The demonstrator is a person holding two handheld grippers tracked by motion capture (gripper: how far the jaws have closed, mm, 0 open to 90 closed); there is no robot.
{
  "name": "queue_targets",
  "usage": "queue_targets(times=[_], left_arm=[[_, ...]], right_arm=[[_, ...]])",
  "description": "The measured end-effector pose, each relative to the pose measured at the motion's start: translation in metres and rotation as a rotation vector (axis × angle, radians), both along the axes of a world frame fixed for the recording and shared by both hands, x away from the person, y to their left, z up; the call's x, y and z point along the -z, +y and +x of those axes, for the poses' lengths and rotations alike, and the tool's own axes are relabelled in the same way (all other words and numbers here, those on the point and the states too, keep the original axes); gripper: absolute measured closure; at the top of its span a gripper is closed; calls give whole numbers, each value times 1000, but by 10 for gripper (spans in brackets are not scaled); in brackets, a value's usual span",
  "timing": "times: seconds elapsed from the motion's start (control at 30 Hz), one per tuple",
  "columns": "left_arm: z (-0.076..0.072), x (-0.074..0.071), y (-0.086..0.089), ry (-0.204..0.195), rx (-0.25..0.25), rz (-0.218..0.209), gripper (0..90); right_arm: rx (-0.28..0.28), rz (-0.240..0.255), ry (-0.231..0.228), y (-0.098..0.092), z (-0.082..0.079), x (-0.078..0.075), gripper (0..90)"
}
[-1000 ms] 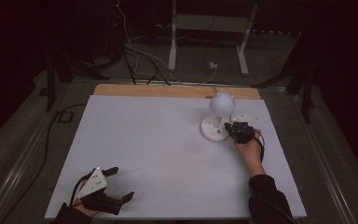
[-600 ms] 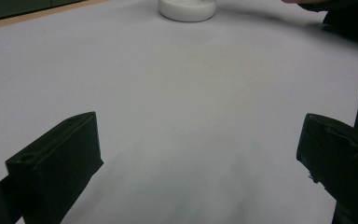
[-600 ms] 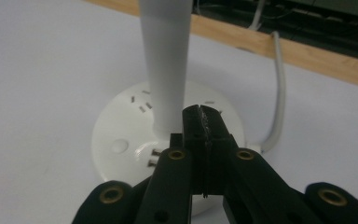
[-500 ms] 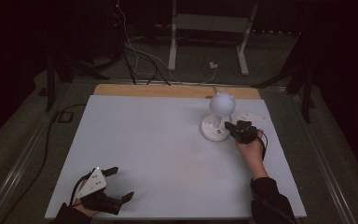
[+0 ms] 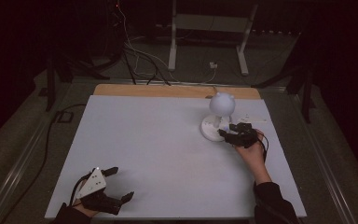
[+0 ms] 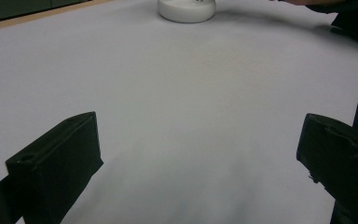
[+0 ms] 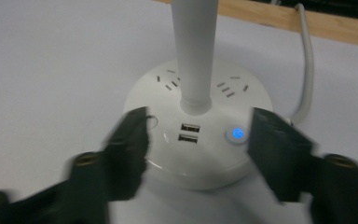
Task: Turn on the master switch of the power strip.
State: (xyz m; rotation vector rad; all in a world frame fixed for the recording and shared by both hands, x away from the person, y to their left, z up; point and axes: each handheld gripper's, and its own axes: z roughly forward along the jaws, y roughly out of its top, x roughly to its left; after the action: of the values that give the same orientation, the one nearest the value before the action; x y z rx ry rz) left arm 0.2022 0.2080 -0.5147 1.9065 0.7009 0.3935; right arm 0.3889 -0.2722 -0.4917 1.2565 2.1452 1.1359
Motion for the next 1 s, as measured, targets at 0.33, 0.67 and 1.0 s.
queue_targets(times=[0.33, 0.67, 1.0], left_arm=[[0, 0, 0, -2, 0, 1, 2], [0, 0, 0, -2, 2, 1, 2], [0, 0, 0, -1, 2, 0, 2]], right_arm=[[-23, 8, 55, 3, -4, 2, 27], [-81, 20, 77, 9, -8, -2, 0], [-112, -33, 54, 14, -18, -5, 0]])
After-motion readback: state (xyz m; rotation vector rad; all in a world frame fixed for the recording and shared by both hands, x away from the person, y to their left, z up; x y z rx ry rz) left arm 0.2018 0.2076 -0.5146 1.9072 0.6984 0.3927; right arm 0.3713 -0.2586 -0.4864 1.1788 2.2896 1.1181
